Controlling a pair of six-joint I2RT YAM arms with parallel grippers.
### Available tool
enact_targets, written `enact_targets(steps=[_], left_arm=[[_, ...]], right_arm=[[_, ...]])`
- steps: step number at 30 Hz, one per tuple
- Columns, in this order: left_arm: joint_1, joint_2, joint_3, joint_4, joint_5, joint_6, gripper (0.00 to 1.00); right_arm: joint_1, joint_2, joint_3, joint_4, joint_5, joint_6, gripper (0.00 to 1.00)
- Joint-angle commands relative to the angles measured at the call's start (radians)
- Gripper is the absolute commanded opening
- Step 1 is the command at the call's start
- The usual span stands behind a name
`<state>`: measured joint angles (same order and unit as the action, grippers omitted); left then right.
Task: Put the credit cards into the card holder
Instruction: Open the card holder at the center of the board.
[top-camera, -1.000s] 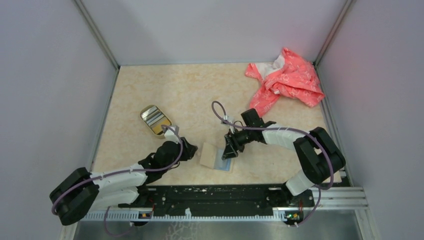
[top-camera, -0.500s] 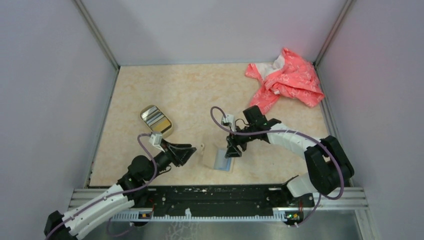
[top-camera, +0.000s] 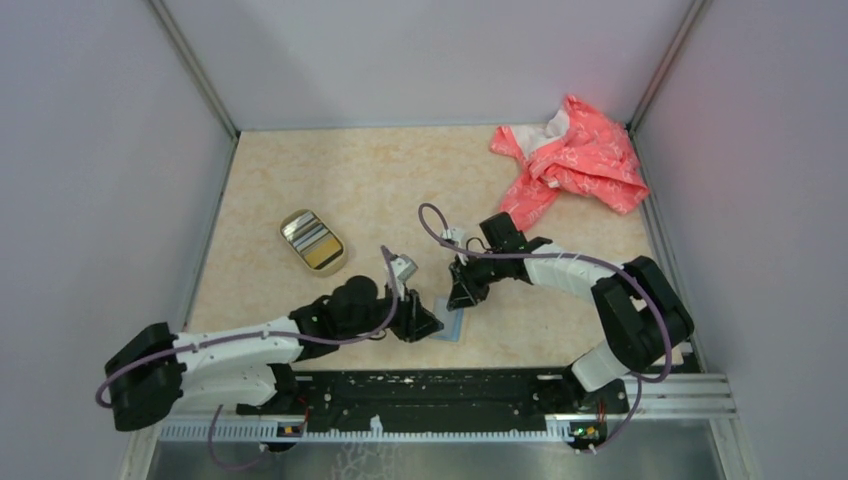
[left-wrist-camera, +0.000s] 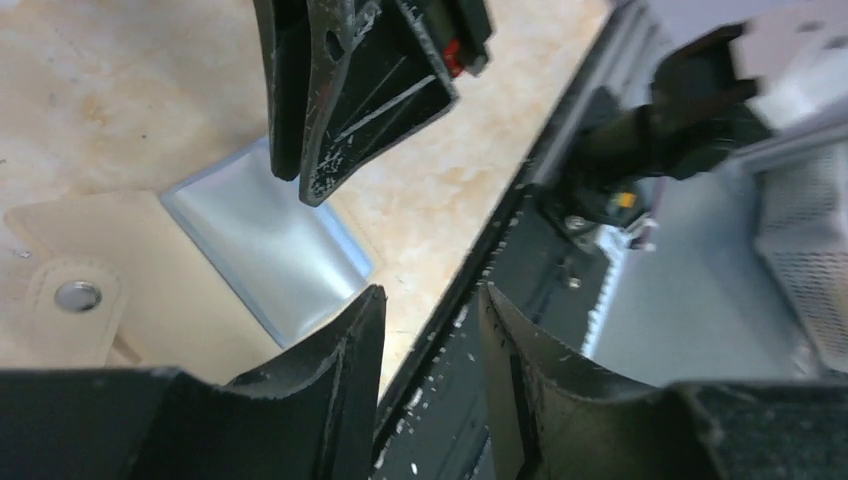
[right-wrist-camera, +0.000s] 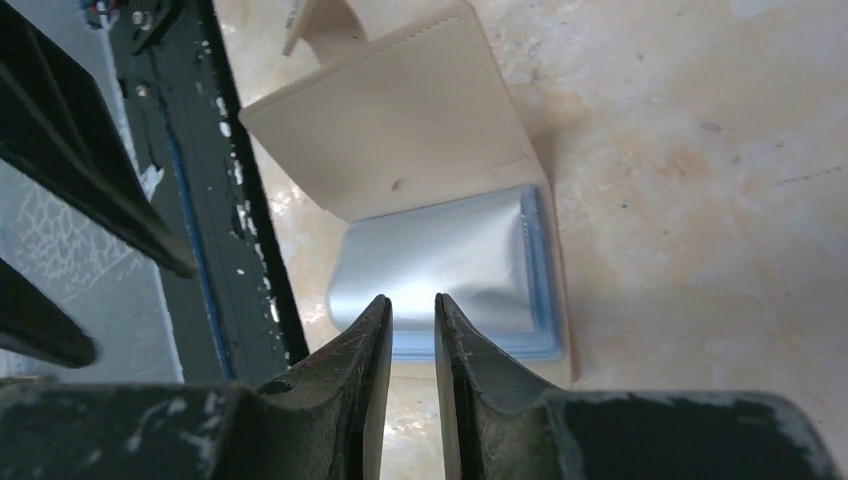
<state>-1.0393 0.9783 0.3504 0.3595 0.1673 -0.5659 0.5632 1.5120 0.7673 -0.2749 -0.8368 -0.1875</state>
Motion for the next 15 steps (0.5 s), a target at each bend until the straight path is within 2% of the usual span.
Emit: enact_targets(steps=[1,5,7,10,13,15], left_arm=[[-0.045,0.211,0.157,-0.264,-0.304,0.029,0.46],[-0.045,0.293,0.196,-0.443,-0.594,-0.063,0.47],[-0.04,0.271,0.172,-0.451,-0.642,-0.075,0.48],[-0.006,0.215,0.078,-0.329,-0.594,-0.059,0.5],[0.062,0.173,-0.001,-0.219,-0.439,-0.04,0.51],[0.066,0.109,-0.018,-0.17,-0.338,0.002,0.52]], right_arm=[[0.018,-0.036,0.02,0.052,0.081,0.042,0.23],[0.018,-0.043,0.022,0.047,0.144,0.032,0.22],[0.018,-0.049,0.026,0.041,0.151,0.027,0.23],[0.017,-0.063,0.03,0.035,0.158,0.015,0.23],[0.017,-0.081,0.042,0.007,0.151,-0.016,0.24],[0.017,-0.096,0.068,-0.04,0.122,-0.063,0.27]])
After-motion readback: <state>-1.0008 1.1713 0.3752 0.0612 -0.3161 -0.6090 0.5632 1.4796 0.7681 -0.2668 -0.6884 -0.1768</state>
